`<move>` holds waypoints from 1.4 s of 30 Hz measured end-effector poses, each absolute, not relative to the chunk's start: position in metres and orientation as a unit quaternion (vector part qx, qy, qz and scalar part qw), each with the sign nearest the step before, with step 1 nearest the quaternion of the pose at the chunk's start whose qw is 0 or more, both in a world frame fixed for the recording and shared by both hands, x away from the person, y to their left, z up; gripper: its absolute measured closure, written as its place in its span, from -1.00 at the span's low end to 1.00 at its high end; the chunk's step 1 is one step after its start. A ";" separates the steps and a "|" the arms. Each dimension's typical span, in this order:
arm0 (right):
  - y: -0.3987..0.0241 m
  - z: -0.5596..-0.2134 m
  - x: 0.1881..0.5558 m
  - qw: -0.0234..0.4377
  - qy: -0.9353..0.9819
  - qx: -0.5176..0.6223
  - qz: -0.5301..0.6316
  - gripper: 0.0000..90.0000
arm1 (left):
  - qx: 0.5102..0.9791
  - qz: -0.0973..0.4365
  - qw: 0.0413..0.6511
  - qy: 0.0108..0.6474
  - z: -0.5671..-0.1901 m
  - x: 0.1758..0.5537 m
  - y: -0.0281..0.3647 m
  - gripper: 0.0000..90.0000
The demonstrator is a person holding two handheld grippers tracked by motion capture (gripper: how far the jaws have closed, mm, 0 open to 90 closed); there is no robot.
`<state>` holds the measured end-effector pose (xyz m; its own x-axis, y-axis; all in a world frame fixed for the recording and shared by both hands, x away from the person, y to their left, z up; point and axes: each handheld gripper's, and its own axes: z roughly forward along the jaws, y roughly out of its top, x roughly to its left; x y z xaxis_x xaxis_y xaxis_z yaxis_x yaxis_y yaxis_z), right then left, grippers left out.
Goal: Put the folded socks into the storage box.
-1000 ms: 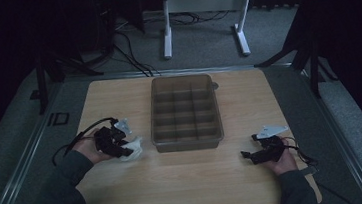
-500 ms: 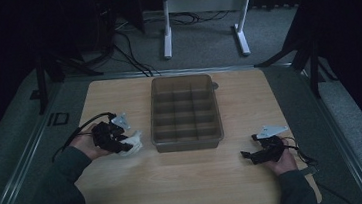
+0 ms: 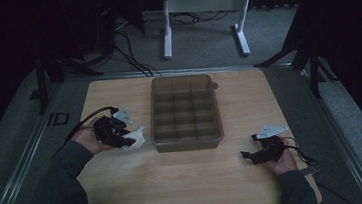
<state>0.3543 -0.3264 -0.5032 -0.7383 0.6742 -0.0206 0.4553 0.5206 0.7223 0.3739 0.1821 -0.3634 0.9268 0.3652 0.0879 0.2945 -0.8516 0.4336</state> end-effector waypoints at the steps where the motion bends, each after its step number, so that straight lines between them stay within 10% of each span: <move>1: -0.326 -0.503 0.354 0.151 0.859 0.329 0.363 -0.71 | 0.959 0.084 0.211 0.172 -0.363 0.374 0.182 0.49; 42: -0.327 -0.503 0.354 0.151 0.860 0.326 0.363 -0.71 | 0.968 0.097 0.185 0.141 -0.346 0.391 0.142 0.49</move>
<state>0.3544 -0.3266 -0.5031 -0.7416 0.6705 -0.0234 0.4513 0.5244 0.7220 0.3912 0.1424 -0.3459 0.9413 0.3091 0.1358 0.2374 -0.8919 0.3849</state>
